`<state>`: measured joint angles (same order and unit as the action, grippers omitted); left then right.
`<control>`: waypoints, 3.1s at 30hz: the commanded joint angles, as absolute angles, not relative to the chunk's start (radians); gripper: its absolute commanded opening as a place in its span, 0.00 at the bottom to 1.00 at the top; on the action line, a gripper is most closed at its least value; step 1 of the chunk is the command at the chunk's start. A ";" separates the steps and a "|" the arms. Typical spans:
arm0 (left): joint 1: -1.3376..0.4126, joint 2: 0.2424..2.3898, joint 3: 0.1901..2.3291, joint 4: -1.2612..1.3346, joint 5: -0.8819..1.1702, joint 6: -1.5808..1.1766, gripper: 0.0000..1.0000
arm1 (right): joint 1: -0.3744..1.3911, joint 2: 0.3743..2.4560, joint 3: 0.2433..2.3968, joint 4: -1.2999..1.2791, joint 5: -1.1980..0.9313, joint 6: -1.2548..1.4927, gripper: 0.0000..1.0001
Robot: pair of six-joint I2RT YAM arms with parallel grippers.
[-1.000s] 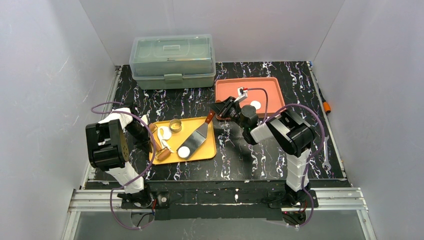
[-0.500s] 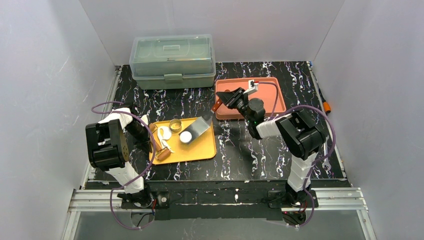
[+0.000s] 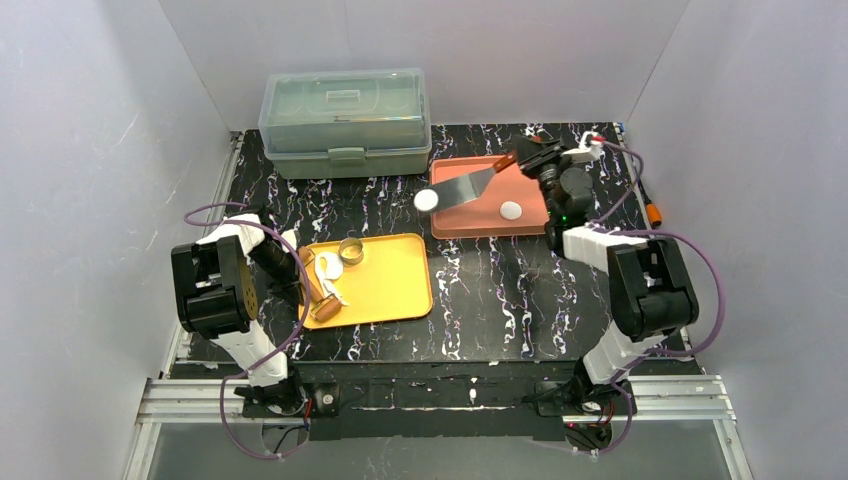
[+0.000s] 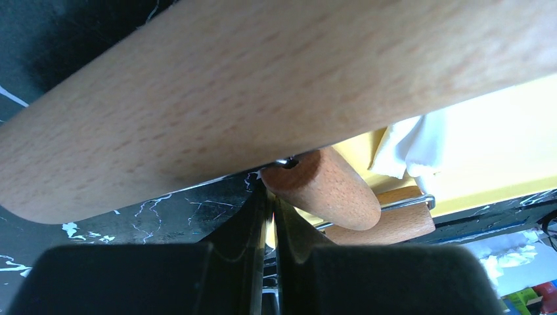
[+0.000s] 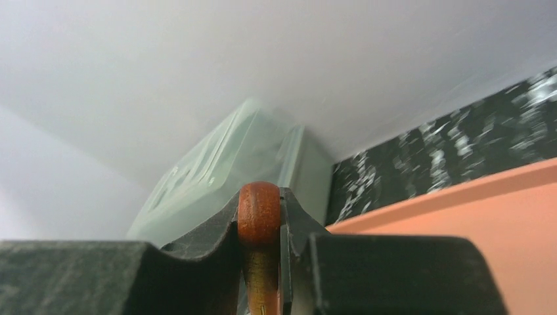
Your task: Roll out the dumpling wrappers from the dough
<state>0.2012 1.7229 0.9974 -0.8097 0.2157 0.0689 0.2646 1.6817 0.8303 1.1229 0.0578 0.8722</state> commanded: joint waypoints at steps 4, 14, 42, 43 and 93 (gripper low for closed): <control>0.208 1.761 0.993 -0.649 0.186 0.089 0.00 | 0.175 1.604 0.872 1.020 0.240 0.666 0.01; 0.207 1.753 0.991 -0.650 0.183 0.095 0.00 | 0.177 1.798 1.066 0.958 0.202 0.469 0.01; 0.207 1.735 0.988 -0.653 0.199 0.111 0.00 | 0.373 1.833 1.200 0.940 0.373 -0.548 0.01; 0.208 1.736 0.988 -0.653 0.199 0.112 0.00 | 0.375 1.832 1.198 0.940 0.348 -0.551 0.01; 0.208 1.711 0.988 -0.660 0.248 0.117 0.00 | 0.451 1.736 1.129 0.976 0.363 -0.566 0.01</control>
